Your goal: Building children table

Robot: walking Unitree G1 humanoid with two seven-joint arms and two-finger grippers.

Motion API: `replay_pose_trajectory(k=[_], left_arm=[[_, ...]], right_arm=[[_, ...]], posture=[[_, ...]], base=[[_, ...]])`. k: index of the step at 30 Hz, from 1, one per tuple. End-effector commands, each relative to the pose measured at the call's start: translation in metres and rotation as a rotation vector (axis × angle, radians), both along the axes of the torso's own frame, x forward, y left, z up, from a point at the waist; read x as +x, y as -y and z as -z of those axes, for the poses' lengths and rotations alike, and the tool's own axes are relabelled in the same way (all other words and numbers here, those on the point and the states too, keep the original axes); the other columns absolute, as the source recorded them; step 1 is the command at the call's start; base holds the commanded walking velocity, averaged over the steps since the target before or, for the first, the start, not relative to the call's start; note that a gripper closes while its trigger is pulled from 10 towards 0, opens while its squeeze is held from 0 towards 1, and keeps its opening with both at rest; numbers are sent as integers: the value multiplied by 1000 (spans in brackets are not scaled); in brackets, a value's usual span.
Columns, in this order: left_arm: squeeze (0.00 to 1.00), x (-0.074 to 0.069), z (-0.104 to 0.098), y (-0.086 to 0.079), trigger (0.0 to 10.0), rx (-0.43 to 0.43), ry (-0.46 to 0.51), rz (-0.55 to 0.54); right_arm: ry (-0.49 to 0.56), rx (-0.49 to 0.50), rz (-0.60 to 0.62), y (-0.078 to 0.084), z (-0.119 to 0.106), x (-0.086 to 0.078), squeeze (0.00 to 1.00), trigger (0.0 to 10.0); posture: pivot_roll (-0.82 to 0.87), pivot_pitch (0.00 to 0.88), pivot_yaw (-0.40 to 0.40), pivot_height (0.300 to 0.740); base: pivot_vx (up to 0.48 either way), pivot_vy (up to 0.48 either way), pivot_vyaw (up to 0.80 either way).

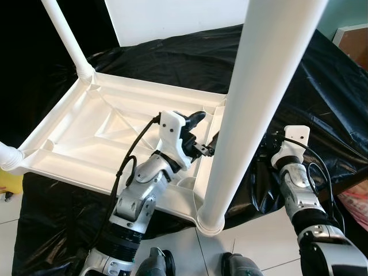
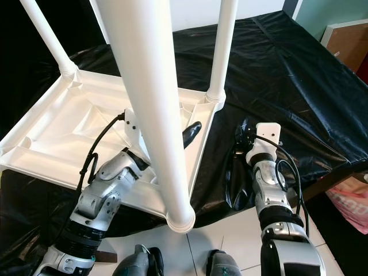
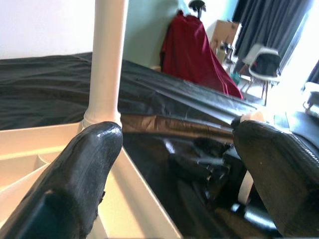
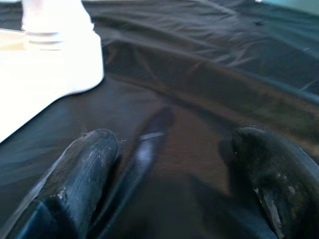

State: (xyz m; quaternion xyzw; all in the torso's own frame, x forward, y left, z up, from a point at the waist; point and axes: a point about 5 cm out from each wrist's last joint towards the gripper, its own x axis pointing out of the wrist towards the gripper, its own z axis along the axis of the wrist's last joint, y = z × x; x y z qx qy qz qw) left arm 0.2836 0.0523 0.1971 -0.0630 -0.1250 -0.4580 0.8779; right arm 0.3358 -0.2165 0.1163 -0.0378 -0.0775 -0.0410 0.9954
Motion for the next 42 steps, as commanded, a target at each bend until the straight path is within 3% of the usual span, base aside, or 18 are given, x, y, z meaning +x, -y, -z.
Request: replay_pose_trajectory(k=[1, 2, 4, 9, 11, 13, 16, 18, 19, 21, 22, 26, 30, 33, 42], left_arm=[[0, -4, 0, -2, 10000, 22, 16, 56], [0, -8, 6, -22, 10000, 102, 32, 64], [0, -8, 6, -22, 10000, 102, 32, 64], [0, -24, 12, -63, 10000, 269, 52, 134], [0, -24, 12, -63, 10000, 269, 52, 134], [0, -29, 12, -75, 10000, 344, 62, 164], [0, -31, 13, -81, 10000, 387, 60, 182], [0, -38, 20, -96, 10000, 518, 38, 229], [0, -38, 20, -96, 10000, 518, 38, 229], [0, -42, 29, -106, 10000, 635, 11, 261], [0, -42, 29, -106, 10000, 635, 11, 261], [0, -43, 40, -120, 10000, 779, -17, 265], [0, -41, 43, -124, 10000, 838, -13, 253], [0, -31, 49, -126, 10000, 943, 21, 217], [0, -5, 58, -116, 10000, 970, -1, 56]], right_arm=[[7, 20, 26, 5, 2, -4, 0, 10000], [41, 9, 13, 10, -2, -14, 0, 10000], [41, 9, 13, 10, -2, -14, 0, 10000], [58, -41, -111, 1, -4, -40, 0, 10000], [58, -41, -111, 1, -4, -40, 0, 10000], [57, -51, -157, -5, -4, -46, 0, 10000], [56, -53, -170, -7, -5, -48, 0, 10000], [54, -58, -186, -9, -6, -49, 0, 10000], [54, -58, -186, -9, -6, -49, 0, 10000], [52, -61, -191, -9, -8, -50, 0, 10000], [52, -61, -191, -9, -8, -50, 0, 10000], [43, -60, -197, -9, -10, -52, 0, 10000], [35, -60, -201, -9, -12, -53, 0, 10000], [27, -62, -199, -9, -14, -54, 0, 10000], [31, -64, -190, -8, -17, -54, 0, 10000]], posture=[[-49, 171, 73, 740], [-52, 173, 73, 740], [-52, 173, 73, 740], [-53, 179, 63, 740], [-53, 179, 63, 740], [-52, 179, 58, 740], [-53, 179, 58, 740], [-51, 179, 56, 740], [-51, 179, 56, 740], [-49, 179, 55, 740], [-49, 179, 55, 740], [-47, 179, 56, 740], [-47, 180, 56, 740], [-51, 181, 58, 740], [-67, 179, 63, 740]], base=[[0, 0, 0], [0, 0, 0], [0, 0, 0], [0, 0, 0], [0, 0, 0], [0, 0, 0], [0, 0, 0], [0, 0, 0], [0, 0, 0], [0, 0, 0], [0, 0, 0], [0, 0, 0], [0, 0, 0], [0, 0, 0], [0, 0, 0]])
